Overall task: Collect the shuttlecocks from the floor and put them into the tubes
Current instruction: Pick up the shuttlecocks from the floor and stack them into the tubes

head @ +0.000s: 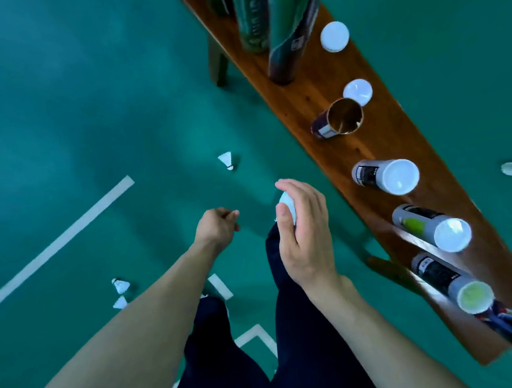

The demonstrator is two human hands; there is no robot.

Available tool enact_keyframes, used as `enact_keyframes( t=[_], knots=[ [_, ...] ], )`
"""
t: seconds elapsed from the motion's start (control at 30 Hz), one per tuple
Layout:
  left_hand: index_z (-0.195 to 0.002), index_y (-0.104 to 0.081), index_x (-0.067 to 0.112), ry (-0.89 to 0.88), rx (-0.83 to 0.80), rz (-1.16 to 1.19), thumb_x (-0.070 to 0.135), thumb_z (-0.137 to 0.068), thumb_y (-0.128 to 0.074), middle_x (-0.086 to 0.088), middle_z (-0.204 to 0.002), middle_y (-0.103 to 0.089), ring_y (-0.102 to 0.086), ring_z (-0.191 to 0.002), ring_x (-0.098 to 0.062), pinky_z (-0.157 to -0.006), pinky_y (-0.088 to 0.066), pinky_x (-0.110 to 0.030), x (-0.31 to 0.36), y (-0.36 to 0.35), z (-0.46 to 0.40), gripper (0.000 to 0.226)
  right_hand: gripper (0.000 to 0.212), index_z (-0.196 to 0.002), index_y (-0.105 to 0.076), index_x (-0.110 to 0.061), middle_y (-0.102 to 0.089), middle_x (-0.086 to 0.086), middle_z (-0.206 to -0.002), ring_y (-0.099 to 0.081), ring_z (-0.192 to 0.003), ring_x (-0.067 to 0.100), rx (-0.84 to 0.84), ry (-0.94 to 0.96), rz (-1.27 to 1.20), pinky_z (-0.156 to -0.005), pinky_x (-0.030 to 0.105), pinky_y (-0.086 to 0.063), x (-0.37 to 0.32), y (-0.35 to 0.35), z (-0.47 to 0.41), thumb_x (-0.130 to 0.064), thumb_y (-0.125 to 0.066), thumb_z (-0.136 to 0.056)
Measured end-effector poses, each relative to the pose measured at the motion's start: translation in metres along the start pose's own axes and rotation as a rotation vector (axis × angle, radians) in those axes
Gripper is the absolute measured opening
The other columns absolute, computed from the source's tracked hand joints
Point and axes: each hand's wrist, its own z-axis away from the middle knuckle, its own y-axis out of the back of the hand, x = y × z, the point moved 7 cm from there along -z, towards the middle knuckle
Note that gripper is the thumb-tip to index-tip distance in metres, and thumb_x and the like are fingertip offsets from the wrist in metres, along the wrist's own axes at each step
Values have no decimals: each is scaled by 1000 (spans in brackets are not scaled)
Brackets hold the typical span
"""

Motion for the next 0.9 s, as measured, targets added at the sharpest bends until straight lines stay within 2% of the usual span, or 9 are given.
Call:
enact_keyframes(
  t=[0.2, 0.27, 0.37, 0.47, 0.57, 0.63, 0.7, 0.77, 0.9],
  knots=[
    [-82, -65, 25, -107, 36, 146, 34, -101, -57, 3, -76, -73, -54, -49, -10, -59, -47, -25, -97, 69, 18, 23, 50, -129, -61, -17, -70, -12, -108, -61, -101, 12, -290, 79, 20, -97, 35, -41, -56, -109, 61, -49, -28, -109],
    [-88, -68, 22, -90, 78, 229, 32, -102, -57, 4, -75, -73, -52, -44, -7, -53, -45, -21, -164, 101, 28, 21, 43, -127, -62, -19, -71, -13, -102, -62, -95, 11, -384, 120, 44, -96, 40, -44, -79, -160, 89, -44, -32, -109],
    [-95, -71, 13, 22, 168, 399, 29, -103, -56, -1, -80, -74, -53, -48, -17, -58, -47, -25, -294, 140, 41, 24, 43, -126, -61, -23, -72, -15, -97, -64, -92, 12, -529, 167, 61, -93, 49, -49, -115, -246, 138, -48, -32, -108],
    [-90, -70, 15, 173, 276, 603, 32, -102, -55, 0, -83, -74, -55, -51, -18, -51, -43, -21, -434, 158, 64, 26, 48, -125, -62, -24, -73, -13, -94, -69, -92, 17, -696, 229, 99, -90, 50, -52, -154, -340, 197, -56, -32, -105],
    [-89, -67, 19, 313, 365, 847, 33, -102, -55, 2, -81, -72, -53, -48, -15, -40, -32, -17, -569, 164, 87, 23, 38, -118, -59, -38, -73, -14, -90, -69, -86, 17, -841, 249, 84, -83, 48, -54, -190, -438, 265, -61, -33, -102],
    [-88, -68, 20, 346, 408, 895, 31, -100, -57, 5, -76, -71, -53, -47, -15, -39, -32, -16, -617, 164, 94, 20, 34, -113, -59, -41, -72, -13, -88, -69, -84, 17, -896, 197, 45, -82, 49, -54, -205, -478, 293, -62, -35, -101],
    [-84, -69, 21, 397, 450, 932, 28, -97, -59, 6, -74, -71, -53, -49, -16, -44, -36, -16, -662, 162, 95, 17, 29, -110, -61, -39, -72, -11, -88, -68, -83, 20, -970, 179, 38, -83, 51, -54, -208, -523, 321, -57, -40, -101],
    [-80, -67, 23, 440, 463, 930, 21, -95, -58, 5, -77, -72, -57, -58, -20, -59, -46, -23, -709, 150, 77, 17, 21, -109, -60, -40, -72, -10, -89, -68, -83, 21, -1081, 248, 92, -84, 52, -54, -200, -576, 350, -52, -44, -102],
    [-96, -69, 25, 496, 414, 789, 13, -90, -52, -2, -107, -73, -68, -98, -27, -85, -50, -28, -781, 105, -5, 22, 23, -115, -60, -31, -70, -6, -97, -59, -77, 16, -1321, 522, 347, -82, 44, -53, -130, -671, 381, -47, -46, -107]
  ],
)
